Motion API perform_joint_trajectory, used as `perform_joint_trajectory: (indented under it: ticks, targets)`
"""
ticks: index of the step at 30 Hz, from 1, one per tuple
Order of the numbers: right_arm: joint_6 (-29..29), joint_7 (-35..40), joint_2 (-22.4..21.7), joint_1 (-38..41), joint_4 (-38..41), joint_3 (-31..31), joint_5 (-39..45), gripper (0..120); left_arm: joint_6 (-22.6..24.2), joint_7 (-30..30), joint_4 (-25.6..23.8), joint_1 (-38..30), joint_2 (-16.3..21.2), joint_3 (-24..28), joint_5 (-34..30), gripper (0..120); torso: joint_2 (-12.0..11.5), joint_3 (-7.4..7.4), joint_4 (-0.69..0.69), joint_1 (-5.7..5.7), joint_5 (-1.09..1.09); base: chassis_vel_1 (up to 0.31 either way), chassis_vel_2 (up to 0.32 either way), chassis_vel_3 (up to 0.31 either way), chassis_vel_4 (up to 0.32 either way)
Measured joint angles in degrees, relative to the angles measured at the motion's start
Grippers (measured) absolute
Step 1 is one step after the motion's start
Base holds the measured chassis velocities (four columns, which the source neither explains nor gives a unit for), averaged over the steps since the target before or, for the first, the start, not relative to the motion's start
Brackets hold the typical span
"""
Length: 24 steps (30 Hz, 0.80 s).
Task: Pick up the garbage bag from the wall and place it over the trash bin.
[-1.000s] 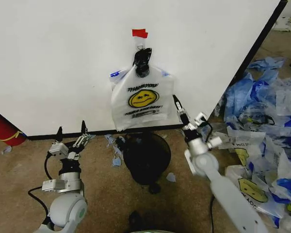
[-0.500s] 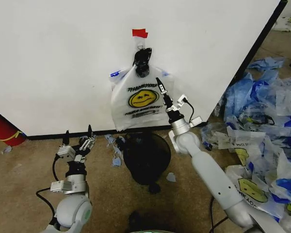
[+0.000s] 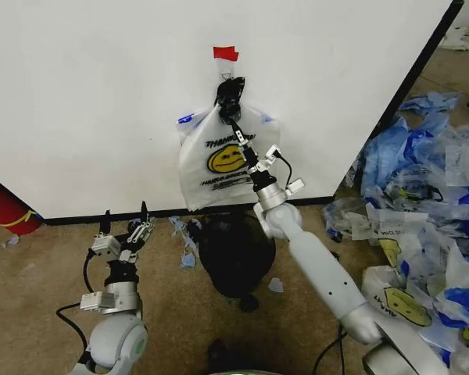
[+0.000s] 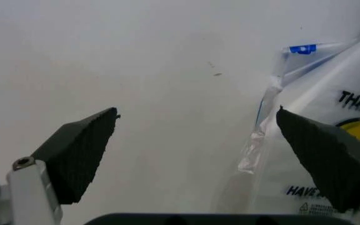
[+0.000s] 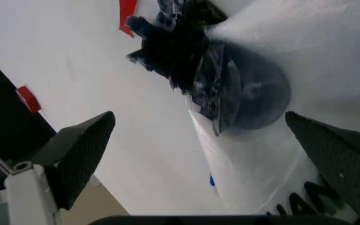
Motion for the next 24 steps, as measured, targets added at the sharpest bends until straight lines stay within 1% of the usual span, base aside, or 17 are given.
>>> perform_joint_trajectory:
  ticks: [16, 23, 24]
  targets:
    - [-0.1, -1.4, 1.7, 4.0, -3.6, 0.5, -0.4, 100, -0.7, 0.0, 0.0, 1.7, -1.4, 0.2, 1.7, 100, 0.0, -0.01, 0.01, 0.0, 0.0, 0.0, 0.0, 0.0, 0.0]
    - [0.1, -1.5, 2.6, 4.6, -4.8, 0.9, -0.5, 72, -0.9, 0.1, 0.0, 2.1, -1.6, 0.6, 2.3, 100, 0.0, 0.0, 0.01, 0.0, 0.0, 0.0, 0.0, 0.0, 0.0]
    - [0.1, -1.5, 2.6, 4.6, -4.8, 0.9, -0.5, 72, -0.9, 0.1, 0.0, 2.1, -1.6, 0.6, 2.3, 100, 0.0, 0.0, 0.01, 0.0, 0.0, 0.0, 0.0, 0.0, 0.0]
